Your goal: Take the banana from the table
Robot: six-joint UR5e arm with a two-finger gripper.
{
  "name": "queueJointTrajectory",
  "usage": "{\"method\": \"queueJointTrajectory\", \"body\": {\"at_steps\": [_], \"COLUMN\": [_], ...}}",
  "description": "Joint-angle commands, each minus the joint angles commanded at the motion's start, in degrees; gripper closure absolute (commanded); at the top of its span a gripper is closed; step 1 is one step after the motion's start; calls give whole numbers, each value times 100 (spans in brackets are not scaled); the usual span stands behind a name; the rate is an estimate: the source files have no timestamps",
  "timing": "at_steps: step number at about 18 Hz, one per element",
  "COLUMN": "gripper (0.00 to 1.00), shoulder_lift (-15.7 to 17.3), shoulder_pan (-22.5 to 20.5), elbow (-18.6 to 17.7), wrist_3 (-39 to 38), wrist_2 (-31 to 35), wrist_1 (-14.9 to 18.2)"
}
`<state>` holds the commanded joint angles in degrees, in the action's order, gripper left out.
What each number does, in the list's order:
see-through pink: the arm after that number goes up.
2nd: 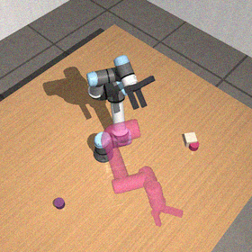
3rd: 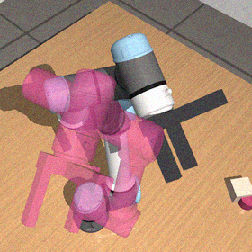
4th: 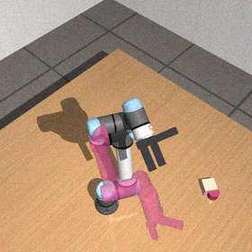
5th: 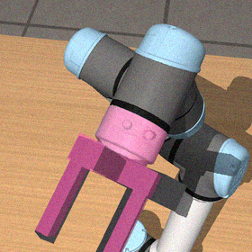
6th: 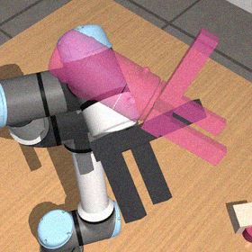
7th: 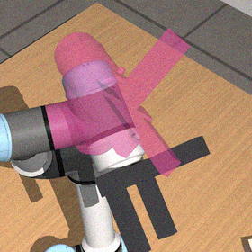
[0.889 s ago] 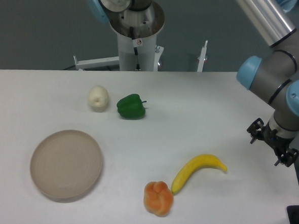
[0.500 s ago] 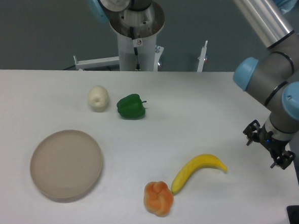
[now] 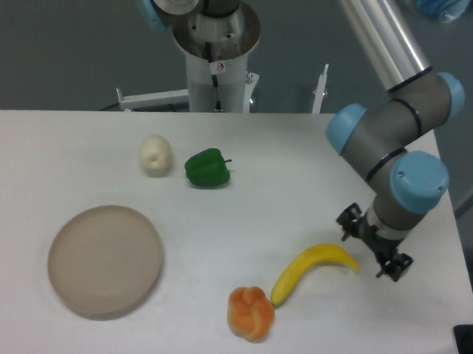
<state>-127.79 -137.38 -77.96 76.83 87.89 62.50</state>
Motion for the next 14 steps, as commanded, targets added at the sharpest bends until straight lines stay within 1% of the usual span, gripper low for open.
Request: {"method": "queueJointTrajectory", "body": {"at_steps": [2, 5, 8, 14], "gripper": [0, 0, 0, 0], "shoulder_lift": [-18, -53, -18, -80], "shoulder_pan": [44, 176, 395, 545], "elbow": [-9, -105, -325, -396], "wrist_3": [-27, -229, -614, -1195], "wrist_2": [-9, -18, -26, -141], "wrist_1": [-123, -115, -124, -141]}}
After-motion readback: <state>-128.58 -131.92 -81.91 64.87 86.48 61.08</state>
